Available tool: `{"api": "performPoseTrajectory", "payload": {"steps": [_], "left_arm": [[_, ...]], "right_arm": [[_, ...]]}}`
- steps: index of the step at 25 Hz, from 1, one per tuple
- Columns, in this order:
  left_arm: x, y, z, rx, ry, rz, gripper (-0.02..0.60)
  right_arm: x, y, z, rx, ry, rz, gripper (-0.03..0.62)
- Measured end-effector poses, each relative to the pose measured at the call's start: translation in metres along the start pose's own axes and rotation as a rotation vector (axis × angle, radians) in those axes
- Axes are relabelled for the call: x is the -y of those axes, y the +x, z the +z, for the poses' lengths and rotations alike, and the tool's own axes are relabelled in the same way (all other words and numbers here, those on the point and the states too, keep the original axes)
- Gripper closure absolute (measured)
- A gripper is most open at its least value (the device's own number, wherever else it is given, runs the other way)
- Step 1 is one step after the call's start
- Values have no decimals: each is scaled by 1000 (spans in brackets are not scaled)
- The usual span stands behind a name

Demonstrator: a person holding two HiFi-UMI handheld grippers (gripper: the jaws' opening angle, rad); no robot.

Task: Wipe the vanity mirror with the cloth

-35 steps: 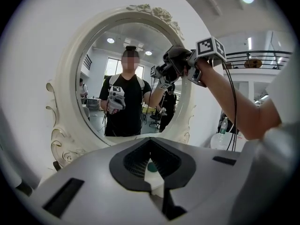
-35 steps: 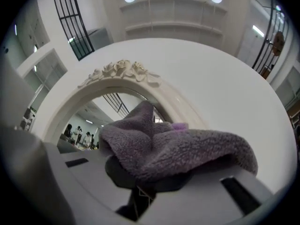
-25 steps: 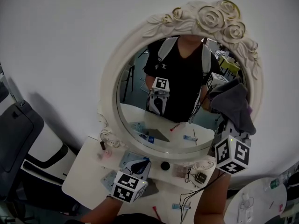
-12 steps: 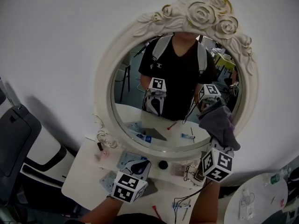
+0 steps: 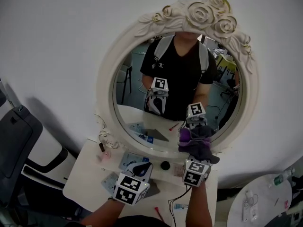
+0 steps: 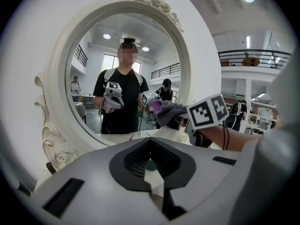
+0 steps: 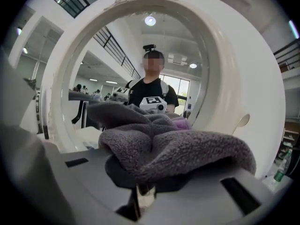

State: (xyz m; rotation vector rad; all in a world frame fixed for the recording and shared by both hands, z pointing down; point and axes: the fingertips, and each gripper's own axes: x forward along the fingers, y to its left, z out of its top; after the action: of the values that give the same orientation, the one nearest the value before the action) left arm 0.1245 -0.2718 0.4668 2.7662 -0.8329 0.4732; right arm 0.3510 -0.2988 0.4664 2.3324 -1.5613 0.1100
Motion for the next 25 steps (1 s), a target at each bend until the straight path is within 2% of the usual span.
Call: {"api": "performPoseTrajectory", "payload": {"steps": [3,8,10,12,14,16,21,25], "left_arm": [[-1,-3,0,2,-1,7,575],[-4,-10,1,7,2,24,575],[-4,-13,0,8,3,31,575],[-4,-16,-1,7,3,36,575],[-3,-17,-2,5,3,37,575],[-3,-17,-2,5,1,39,575],[-1,-17,2,17,3,37,575],[1,-15,2,19,3,33,575]], "right_arm": [[-33,11,-33,-88,-40,62,566],[-78,24,-63,-178,-38,159,566],[-91,28,-69,-227,25,234,566],[-98,25,-64,-259,170,324,566],[-94,13,-37,-189,214,345,566],[-84,-2,7,-60,208,342,566],[-43,-55,148,297,214,328,566],[-8,-83,246,488,242,355,566]]}}
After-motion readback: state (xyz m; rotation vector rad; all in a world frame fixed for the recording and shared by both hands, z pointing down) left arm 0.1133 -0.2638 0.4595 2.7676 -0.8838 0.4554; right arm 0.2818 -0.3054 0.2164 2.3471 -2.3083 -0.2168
